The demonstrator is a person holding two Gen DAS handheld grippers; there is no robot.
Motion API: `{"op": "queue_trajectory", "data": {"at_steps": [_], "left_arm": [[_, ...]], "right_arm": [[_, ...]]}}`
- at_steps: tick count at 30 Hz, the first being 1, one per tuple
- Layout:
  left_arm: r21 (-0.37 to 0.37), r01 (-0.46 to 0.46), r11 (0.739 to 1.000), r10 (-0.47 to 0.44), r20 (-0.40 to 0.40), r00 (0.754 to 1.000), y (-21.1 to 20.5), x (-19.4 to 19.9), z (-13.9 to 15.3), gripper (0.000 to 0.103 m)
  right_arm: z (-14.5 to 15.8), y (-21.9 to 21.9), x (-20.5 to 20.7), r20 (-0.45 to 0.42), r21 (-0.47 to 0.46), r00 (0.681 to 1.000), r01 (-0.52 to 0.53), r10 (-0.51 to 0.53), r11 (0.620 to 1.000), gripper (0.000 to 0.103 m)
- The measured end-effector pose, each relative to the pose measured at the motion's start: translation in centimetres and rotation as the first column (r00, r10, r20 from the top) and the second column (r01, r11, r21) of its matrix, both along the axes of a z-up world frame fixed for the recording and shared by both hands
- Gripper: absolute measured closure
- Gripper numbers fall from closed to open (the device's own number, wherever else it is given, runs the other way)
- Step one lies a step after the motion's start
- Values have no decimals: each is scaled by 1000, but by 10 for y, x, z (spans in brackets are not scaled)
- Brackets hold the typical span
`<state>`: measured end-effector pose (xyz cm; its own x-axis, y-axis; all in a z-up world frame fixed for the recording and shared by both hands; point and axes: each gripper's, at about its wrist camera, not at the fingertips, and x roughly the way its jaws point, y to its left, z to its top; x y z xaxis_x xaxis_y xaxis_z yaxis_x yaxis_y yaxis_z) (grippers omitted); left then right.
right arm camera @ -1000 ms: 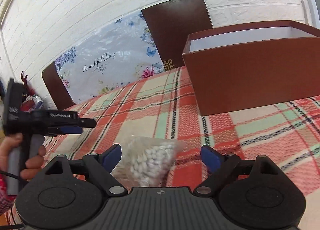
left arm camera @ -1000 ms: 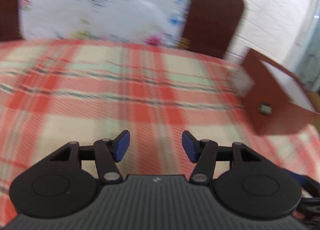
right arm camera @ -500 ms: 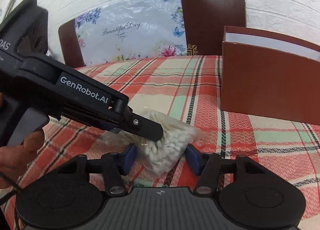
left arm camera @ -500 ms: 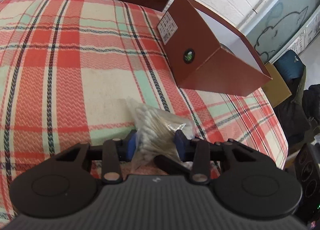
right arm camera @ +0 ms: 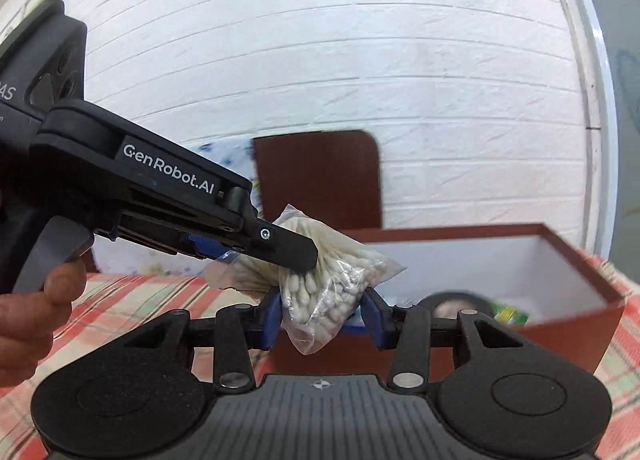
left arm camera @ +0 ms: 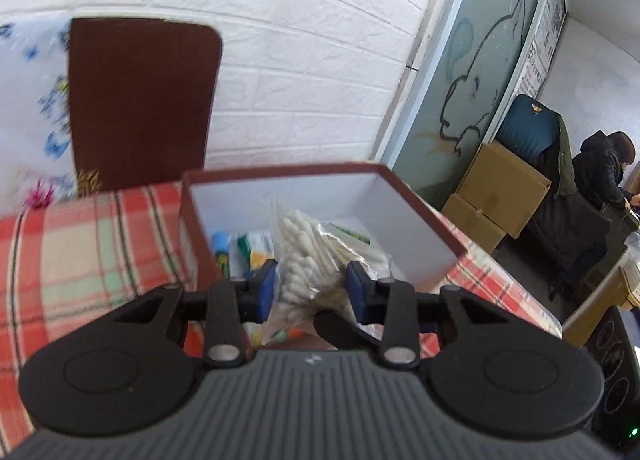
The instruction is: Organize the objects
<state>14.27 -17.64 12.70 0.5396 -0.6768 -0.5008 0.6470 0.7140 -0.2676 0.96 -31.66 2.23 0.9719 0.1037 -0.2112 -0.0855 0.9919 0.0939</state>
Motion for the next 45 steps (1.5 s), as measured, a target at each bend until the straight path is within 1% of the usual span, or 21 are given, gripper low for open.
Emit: {"op": "queue_trajectory", "data": {"at_steps": [2,4,6,8,9,10,11,12,13,14,16,18,19,24,30,32,36,42,45], "left_arm": [[2,-6,1000,6,5,1000,-14,15,1,64],[8,-14,1000,14,6,1000,-26,28,-1,64],[13,-25,1000,25,20,999,-37,37,-2,64],[40,-43,998,41,53,998,-53,43,-5,63],[77,-59,995,54,75,996,-61,47,-9,57],[133,-90,987,77,99,992,-70,51,-15,55],[179,-121,976,101,113,988,-77,54,-20,55],[191,-133,973,112,118,987,-78,55,-24,55],[185,-140,973,120,119,986,-77,54,-27,55],[186,-142,972,122,118,986,-75,52,-28,55],[196,-133,972,113,109,988,-73,49,-30,55],[218,-142,965,119,113,986,-71,45,-31,54],[222,-147,964,124,114,986,-69,42,-31,54],[235,-175,956,146,134,980,-68,28,-24,54],[245,-193,950,155,167,974,-55,-1,-16,51],[243,-198,950,160,166,973,-49,-9,-15,50],[242,-211,947,176,157,972,-37,-24,-16,49],[259,-248,933,214,156,964,-17,-43,-19,43],[264,-270,926,233,162,959,-5,-52,-18,43]], "right_arm": [[3,-13,18,0,-11,1000,11,-11,1000,60],[3,-22,35,-4,-41,1000,22,-22,999,60],[2,-29,53,-5,-88,999,38,-38,995,60],[-2,-36,67,-6,-153,997,80,-82,985,60],[-5,-36,79,-18,-190,992,115,-121,975,56],[-8,-38,92,-46,-217,987,143,-157,966,41],[-12,-41,99,-64,-224,981,164,-183,961,38],[-15,-45,102,-67,-210,978,179,-196,961,38],[-18,-50,104,-79,-190,977,180,-198,965,41],[-18,-52,100,-68,-166,977,187,-200,968,39],[-19,-57,92,-40,-139,977,203,-211,969,32],[-19,-59,86,-44,-126,975,212,-219,969,32],[-18,-58,87,-44,-117,974,215,-222,970,32],[-11,-51,64,-28,-89,969,240,-244,967,32],[-5,-48,24,-19,-17,964,264,-265,964,32],[-6,-45,12,-22,-4,962,272,-272,962,32],[-7,-41,-11,-36,52,959,282,-280,958,32],[-6,-30,-37,-63,121,965,259,-253,958,29],[-5,-23,-47,-76,155,968,249,-240,956,27]]}}
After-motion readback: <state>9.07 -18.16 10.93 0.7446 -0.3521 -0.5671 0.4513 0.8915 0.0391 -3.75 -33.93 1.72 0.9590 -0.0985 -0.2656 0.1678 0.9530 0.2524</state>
